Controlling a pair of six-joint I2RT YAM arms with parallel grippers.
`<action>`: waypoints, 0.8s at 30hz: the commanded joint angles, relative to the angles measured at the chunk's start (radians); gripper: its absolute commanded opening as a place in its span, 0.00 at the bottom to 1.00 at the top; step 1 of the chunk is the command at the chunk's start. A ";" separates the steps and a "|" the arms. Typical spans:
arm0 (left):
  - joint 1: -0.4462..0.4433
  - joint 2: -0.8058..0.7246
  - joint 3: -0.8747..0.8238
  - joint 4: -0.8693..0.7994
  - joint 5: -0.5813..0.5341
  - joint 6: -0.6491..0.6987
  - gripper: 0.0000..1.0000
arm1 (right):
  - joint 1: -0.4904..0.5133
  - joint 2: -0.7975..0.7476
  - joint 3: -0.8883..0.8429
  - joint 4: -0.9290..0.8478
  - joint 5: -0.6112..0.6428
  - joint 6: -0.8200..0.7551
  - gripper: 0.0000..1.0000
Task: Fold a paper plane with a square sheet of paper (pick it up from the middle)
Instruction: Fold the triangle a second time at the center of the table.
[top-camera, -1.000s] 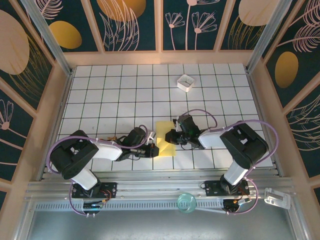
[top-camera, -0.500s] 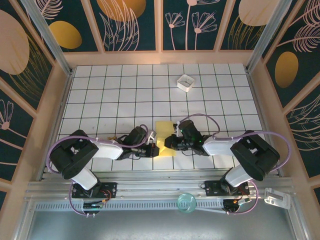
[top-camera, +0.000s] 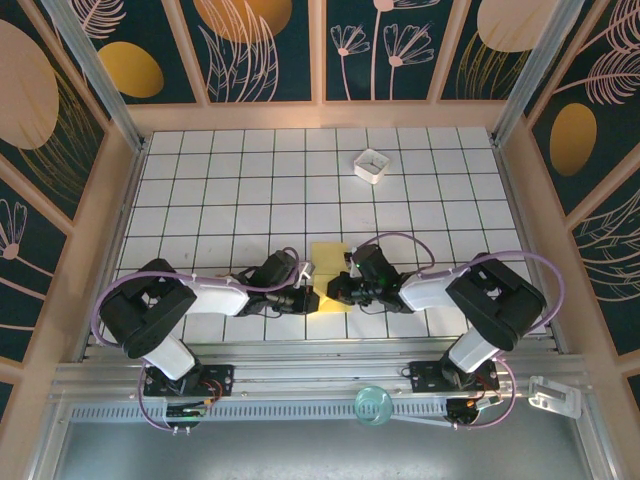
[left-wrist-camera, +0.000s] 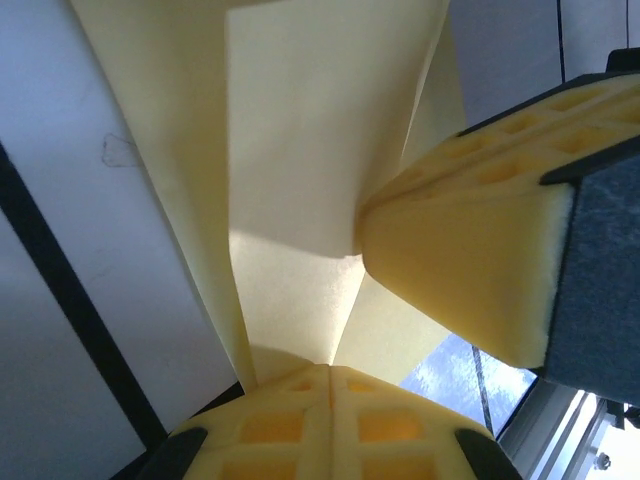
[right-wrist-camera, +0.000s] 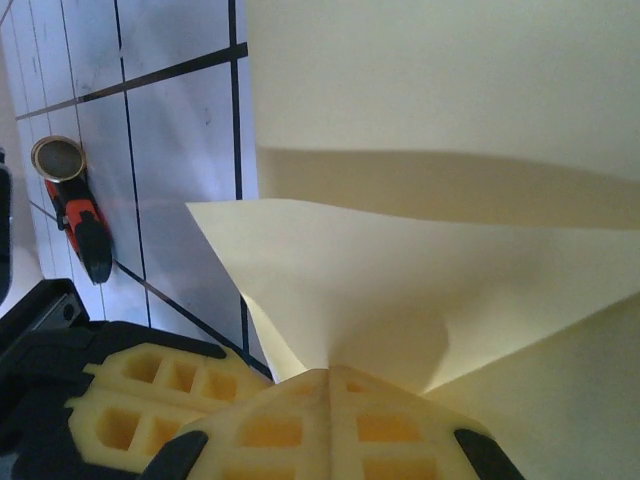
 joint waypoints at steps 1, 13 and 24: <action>0.014 0.073 -0.038 -0.246 -0.187 0.048 0.00 | 0.007 0.023 0.028 0.016 -0.003 0.012 0.05; 0.014 0.097 -0.026 -0.273 -0.195 0.067 0.00 | 0.004 0.030 0.042 -0.040 0.001 0.014 0.02; 0.013 0.097 -0.027 -0.266 -0.195 0.063 0.00 | 0.036 -0.028 -0.012 0.013 -0.027 0.093 0.02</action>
